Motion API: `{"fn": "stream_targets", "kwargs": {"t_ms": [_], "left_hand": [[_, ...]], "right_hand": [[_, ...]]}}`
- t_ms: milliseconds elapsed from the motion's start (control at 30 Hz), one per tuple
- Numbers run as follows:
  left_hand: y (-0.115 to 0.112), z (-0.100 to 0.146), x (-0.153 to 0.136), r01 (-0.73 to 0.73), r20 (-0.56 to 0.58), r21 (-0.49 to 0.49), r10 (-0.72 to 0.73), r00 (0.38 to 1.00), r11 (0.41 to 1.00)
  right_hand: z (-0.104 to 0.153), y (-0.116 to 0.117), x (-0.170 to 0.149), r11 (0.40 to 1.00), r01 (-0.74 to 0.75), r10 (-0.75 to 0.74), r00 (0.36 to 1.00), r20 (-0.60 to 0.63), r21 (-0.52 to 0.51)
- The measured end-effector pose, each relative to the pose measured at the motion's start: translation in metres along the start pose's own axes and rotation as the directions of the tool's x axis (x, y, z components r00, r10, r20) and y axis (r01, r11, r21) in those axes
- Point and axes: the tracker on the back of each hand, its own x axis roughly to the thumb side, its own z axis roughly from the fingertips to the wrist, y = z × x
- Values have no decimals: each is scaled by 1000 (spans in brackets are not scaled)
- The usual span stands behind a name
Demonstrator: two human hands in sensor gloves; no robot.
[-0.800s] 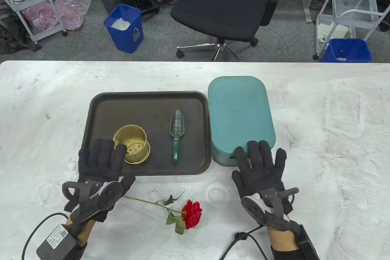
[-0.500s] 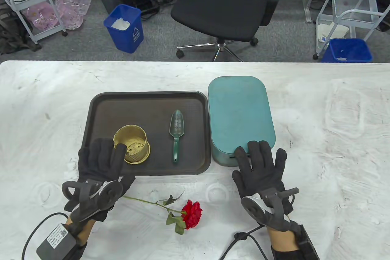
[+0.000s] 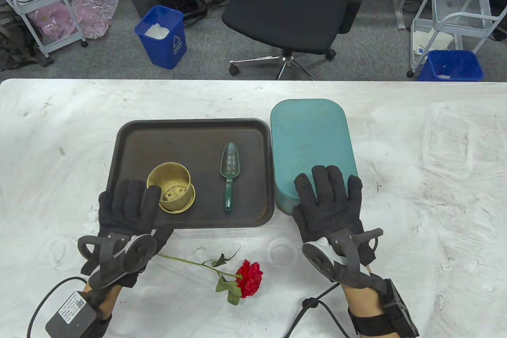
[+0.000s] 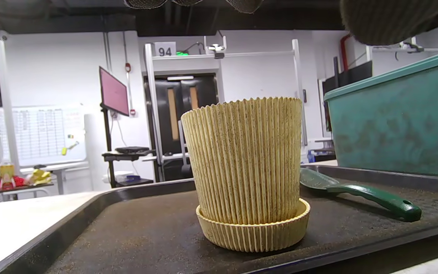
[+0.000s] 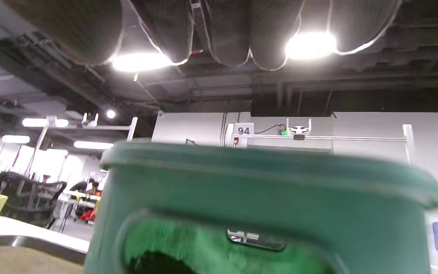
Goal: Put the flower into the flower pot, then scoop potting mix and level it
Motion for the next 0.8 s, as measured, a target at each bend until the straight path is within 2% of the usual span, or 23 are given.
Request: {"fn": "stream_targets", "kwargs": {"t_ms": [133, 267, 400, 433, 500, 533, 600, 800], "left_hand": [[0, 0, -1, -12, -1, -2, 12, 1000, 1000], [6, 2, 1, -13, 13, 23, 13, 1000, 1000], [9, 3, 4, -11, 27, 34, 10, 1000, 999], [8, 3, 4, -10, 30, 34, 9, 1000, 999], [8, 3, 5, -4, 36, 31, 3, 999, 1000], [8, 3, 5, -3, 37, 30, 1, 999, 1000], [8, 3, 6, -2, 40, 29, 1, 999, 1000], [11, 5, 11, -4, 50, 47, 2, 999, 999]], "right_hand": [[-39, -1, 19, 995, -27, 24, 999, 27, 92], [-61, 21, 34, 973, -53, 50, 999, 18, 225], [-61, 53, 42, 900, -192, 195, 980, 34, 391], [-59, 58, 43, 888, -219, 222, 974, 42, 405], [-54, 74, 44, 829, -311, 337, 941, 29, 465], [-52, 75, 44, 830, -300, 331, 943, 18, 471], [-49, 78, 46, 899, -243, 270, 962, -25, 365], [-47, 75, 47, 923, -294, 295, 955, 34, 249]]}}
